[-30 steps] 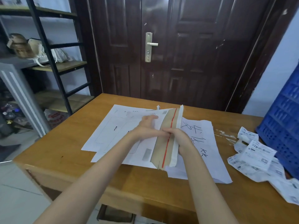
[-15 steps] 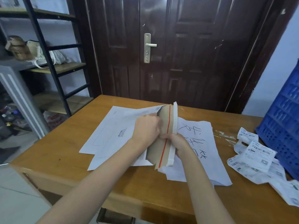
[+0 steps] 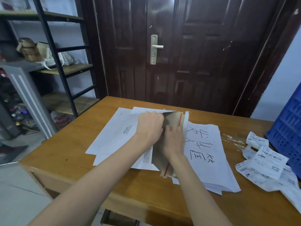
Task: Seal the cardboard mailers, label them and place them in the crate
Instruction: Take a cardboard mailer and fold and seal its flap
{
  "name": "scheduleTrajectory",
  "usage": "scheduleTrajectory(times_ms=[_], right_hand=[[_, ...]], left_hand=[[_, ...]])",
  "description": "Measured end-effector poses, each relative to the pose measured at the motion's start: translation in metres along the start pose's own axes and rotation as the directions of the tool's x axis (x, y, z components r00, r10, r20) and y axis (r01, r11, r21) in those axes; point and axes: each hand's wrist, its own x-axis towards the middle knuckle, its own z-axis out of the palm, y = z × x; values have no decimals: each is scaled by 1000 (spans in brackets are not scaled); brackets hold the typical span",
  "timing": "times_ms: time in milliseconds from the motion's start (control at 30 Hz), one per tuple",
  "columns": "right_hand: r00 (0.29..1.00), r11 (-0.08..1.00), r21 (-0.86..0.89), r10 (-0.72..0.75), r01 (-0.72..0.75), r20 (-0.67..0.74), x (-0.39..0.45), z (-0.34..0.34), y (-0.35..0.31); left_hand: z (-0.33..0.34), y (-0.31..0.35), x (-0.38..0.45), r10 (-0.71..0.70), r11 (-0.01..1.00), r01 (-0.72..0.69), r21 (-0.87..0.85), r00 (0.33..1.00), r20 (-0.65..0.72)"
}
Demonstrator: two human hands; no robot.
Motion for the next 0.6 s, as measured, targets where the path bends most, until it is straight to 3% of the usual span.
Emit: scheduleTrajectory(times_ms=[100,167,200,267,367,433,467,567,600], right_hand=[[936,963,204,-229,178,266,12,-1,-9],[843,956,182,-290,231,453,20,5,-13],[836,963,169,-267,211,480,24,10,-14],[843,984,112,-179,141,508,30,14,-16],[855,972,-125,-111,201,507,34,5,-22],[883,957,-178,-126,228,453,35,-1,-27],[891,949,-185,-156,254,426,38,4,-31],[887,985,25,-166,172,430,41,16,-42],[917,990,86,-135,110,375,45,26,-42]], left_hand=[[-2,3,-5,25,999,-24,26,999,-22],[-2,3,-8,44,999,-42,32,998,-44],[-2,4,-8,46,999,-45,18,998,-53],[-4,2,-8,32,999,-34,-28,997,-68],[-10,-13,-3,-77,990,63,-129,992,-105],[-10,-23,0,-110,985,89,-151,985,-136],[-11,-24,1,-96,985,74,-159,986,-138],[-12,-18,-4,-47,990,36,-133,995,-82],[-11,-16,-7,-34,992,21,-123,994,-100]])
